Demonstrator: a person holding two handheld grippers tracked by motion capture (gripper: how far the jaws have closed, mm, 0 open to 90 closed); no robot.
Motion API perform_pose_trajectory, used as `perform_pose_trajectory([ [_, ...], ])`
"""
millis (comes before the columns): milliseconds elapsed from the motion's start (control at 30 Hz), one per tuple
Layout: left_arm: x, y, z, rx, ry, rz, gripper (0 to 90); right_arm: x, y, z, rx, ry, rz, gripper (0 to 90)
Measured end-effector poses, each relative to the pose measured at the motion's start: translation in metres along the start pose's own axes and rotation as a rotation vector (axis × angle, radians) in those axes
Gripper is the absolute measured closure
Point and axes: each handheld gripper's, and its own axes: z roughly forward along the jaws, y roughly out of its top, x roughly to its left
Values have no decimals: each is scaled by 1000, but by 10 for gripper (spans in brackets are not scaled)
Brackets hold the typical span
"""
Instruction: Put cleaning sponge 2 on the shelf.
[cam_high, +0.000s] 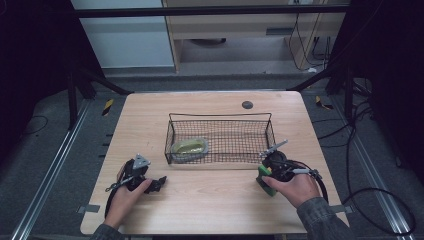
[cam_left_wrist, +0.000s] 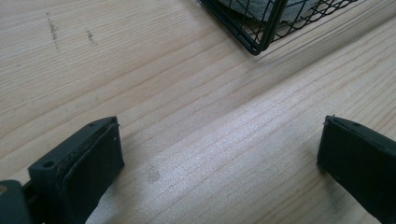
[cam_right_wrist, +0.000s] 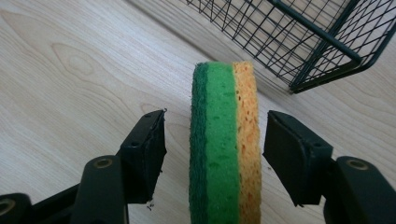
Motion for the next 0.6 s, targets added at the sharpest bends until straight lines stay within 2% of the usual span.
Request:
perform_pose_trajectory([
  [300,0,0,0,0,-3,2,0,-1,2,6,29,9,2,499],
  [367,0,0,0,0,-2,1,0,-2,1,8,38,4,-4,559],
  [400,0,0,0,0,-2,2,0,-2,1,8,38,4,-4,559],
  [433,0,0,0,0,-2,2,0,-2,0,7,47,10,-1,619],
  [600,0,0,0,0,-3,2,0,-6,-2,4,46,17,5,642],
])
